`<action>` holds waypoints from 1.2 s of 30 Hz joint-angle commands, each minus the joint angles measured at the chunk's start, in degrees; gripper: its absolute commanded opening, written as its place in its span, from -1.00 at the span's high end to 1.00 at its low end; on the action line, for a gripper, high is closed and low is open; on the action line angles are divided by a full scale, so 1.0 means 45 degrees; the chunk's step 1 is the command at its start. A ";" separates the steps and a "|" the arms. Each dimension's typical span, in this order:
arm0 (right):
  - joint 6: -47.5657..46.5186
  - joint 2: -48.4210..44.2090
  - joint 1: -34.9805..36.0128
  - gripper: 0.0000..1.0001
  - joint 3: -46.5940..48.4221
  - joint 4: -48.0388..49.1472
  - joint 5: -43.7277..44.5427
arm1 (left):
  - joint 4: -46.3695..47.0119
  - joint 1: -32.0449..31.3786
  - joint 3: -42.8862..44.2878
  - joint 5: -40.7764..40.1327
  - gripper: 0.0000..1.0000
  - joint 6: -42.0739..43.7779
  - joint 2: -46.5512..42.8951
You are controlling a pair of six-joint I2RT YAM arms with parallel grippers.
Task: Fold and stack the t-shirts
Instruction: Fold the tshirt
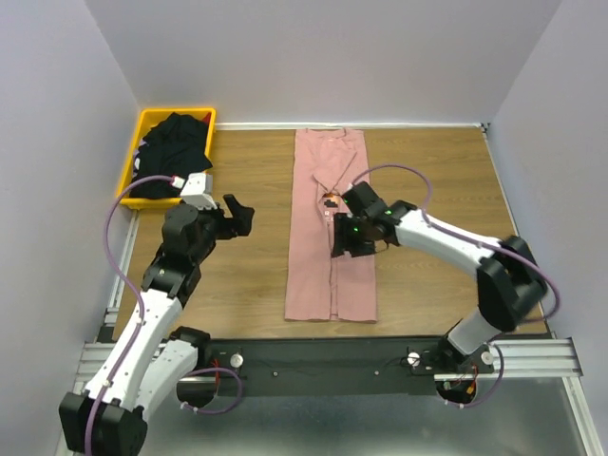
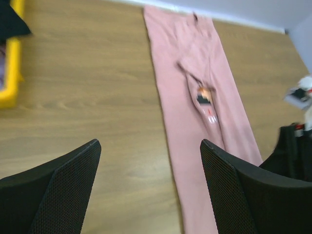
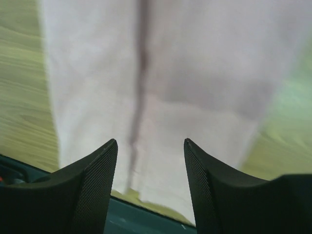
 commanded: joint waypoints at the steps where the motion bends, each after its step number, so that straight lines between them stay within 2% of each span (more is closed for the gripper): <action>1: 0.0344 -0.2064 -0.0194 -0.30 -0.2137 -0.2267 0.2012 | -0.2707 -0.0725 0.0994 0.1847 -0.80 -0.0911 0.0900; 5: 0.1339 -0.3918 -0.0194 -0.32 -0.4323 -0.3306 0.1254 | -0.4363 -0.2814 0.1387 0.1244 -0.79 -0.2083 0.1564; 10: 0.1752 -0.5054 -0.0194 -0.32 -0.5615 -0.3503 -0.0250 | -0.6534 -0.4862 0.1543 0.0599 -0.79 -0.3002 0.2522; 14: 0.1889 -0.5174 -0.0194 -0.31 -0.6009 -0.3425 -0.0642 | -0.7280 -0.6369 0.1525 0.0559 -0.76 -0.3880 0.3147; 17: 0.1714 -0.4786 -0.0194 -0.30 -0.5970 -0.3152 -0.0876 | -0.7086 -0.7150 0.1272 0.0772 -0.64 -0.4545 0.3614; 20: 0.1655 -0.4336 -0.0213 -0.25 -0.5892 -0.2645 -0.1286 | -0.7026 -0.7621 0.1212 0.0833 -0.63 -0.4858 0.4123; 25: 0.1479 -0.3574 -0.0194 -0.16 -0.5872 -0.2156 -0.1131 | -0.6929 -0.8071 0.1310 0.0422 -0.42 -0.4937 0.5178; 29: 0.1381 -0.2988 -0.0194 -0.05 -0.5911 -0.1824 -0.1189 | -0.6655 -0.8130 0.1173 0.0519 -0.38 -0.4898 0.5823; 34: 0.1361 -0.2480 -0.0194 0.25 -0.5931 -0.1628 -0.1209 | -0.6538 -0.8149 0.1192 0.0519 -0.30 -0.4723 0.6624; 36: 0.1303 -0.2420 -0.0194 0.45 -0.5892 -0.1647 -0.1190 | -0.6577 -0.8149 0.1309 0.0539 -0.30 -0.4606 0.6859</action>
